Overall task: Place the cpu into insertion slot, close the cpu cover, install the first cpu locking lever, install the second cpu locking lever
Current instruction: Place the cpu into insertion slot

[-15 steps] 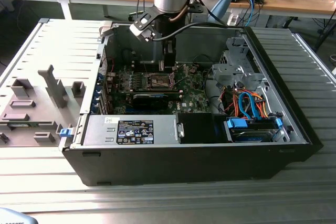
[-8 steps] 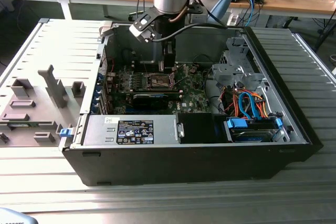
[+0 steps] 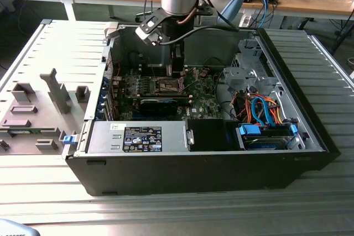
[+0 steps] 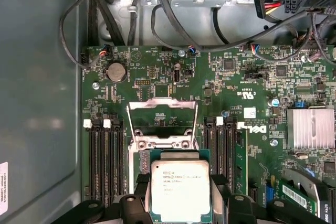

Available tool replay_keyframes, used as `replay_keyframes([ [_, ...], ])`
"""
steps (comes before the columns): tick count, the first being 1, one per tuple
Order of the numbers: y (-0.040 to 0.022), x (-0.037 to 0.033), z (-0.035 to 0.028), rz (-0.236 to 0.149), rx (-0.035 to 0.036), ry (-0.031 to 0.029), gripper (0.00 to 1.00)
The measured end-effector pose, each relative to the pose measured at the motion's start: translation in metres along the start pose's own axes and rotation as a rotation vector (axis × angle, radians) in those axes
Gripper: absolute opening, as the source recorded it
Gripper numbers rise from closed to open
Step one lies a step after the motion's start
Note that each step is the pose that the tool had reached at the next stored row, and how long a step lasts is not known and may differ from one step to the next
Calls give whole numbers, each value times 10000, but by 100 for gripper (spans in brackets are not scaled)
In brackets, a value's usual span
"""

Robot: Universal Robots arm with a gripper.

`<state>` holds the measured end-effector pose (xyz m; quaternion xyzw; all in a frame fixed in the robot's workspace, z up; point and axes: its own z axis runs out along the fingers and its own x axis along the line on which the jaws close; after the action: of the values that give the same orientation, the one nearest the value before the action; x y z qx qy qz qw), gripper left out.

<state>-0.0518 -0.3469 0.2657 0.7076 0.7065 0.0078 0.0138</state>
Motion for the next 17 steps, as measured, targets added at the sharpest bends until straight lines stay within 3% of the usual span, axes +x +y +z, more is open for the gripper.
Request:
replay_keyframes([
  [8, -11, 5, 33, -1, 0, -36, 55],
  [12, -16, 6, 53, -6, 0, -142, 55],
  [17, -22, 6, 72, -4, 0, -145, 55],
])
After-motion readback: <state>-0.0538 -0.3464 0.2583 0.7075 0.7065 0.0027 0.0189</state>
